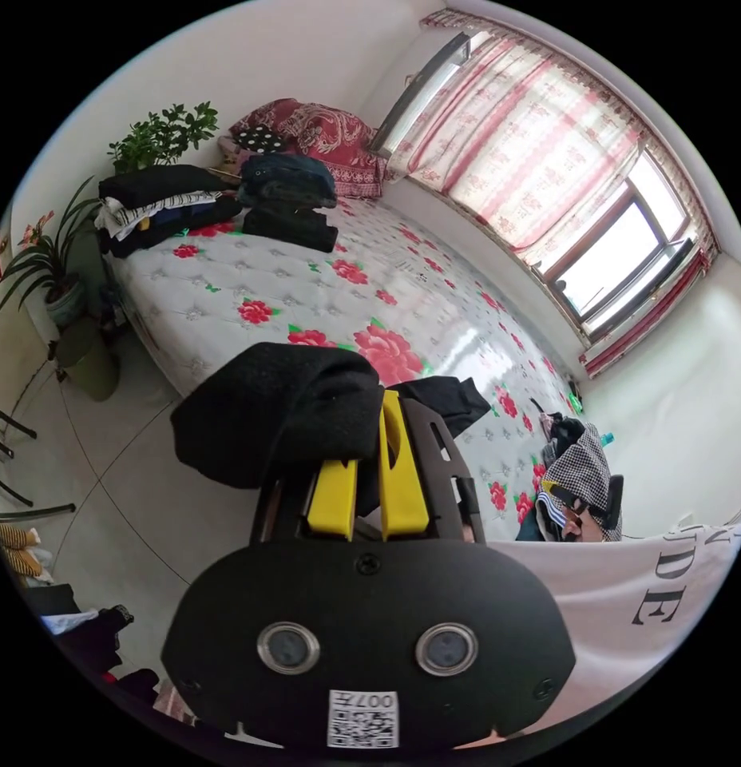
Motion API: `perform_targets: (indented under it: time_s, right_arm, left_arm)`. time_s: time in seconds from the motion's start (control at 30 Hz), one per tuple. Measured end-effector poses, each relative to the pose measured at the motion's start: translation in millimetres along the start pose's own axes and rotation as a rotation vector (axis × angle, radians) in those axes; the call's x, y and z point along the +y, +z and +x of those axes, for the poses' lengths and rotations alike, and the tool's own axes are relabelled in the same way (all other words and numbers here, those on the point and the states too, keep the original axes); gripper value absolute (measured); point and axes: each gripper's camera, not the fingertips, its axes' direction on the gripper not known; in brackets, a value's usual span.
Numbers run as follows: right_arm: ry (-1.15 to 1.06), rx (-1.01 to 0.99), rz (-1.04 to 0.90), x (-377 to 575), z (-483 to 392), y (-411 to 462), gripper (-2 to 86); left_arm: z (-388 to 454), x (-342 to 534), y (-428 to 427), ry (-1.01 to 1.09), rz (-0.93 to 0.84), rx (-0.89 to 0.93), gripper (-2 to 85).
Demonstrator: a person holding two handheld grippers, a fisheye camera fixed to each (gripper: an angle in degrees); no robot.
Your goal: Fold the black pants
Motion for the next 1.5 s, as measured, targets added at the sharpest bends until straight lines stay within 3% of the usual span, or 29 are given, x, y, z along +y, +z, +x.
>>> perform_targets:
  time_s: [0.27,0.57,0.87,1.07,1.3,1.4,1.5]
  right_arm:
    - [-0.108,0.007,-0.042,-97,-25,84,7.0]
    - [0.024,0.046,-0.112,-197,5,194,6.9]
    - [0.03,0.334,-0.243,-227,11,271,1.2]
    - [-0.149,0.269,-0.017,-292,-24,166,-0.1]
    - [-0.193,0.06,0.5,-285,-20,-85,-0.2]
    - [-0.174,-0.007,0.588,-235,20,-138,-0.2]
    - [-0.088,-0.042,0.49,-182,83,-125,-0.3]
  left_arm:
    - [9,-5,-39,0.112,-0.037,0.007,2.9]
    - [-35,4,-58,0.036,-0.097,0.011,3.0]
    - [-90,-32,-26,-0.06,-0.127,0.053,3.1]
    - [-59,-146,-25,0.145,-0.035,0.086,3.0]
    - [7,-177,-89,0.405,0.249,0.026,3.6]
    - [-3,-141,-70,0.354,0.194,-0.037,5.1]
    - [-38,-86,-24,0.173,0.003,-0.108,7.6]
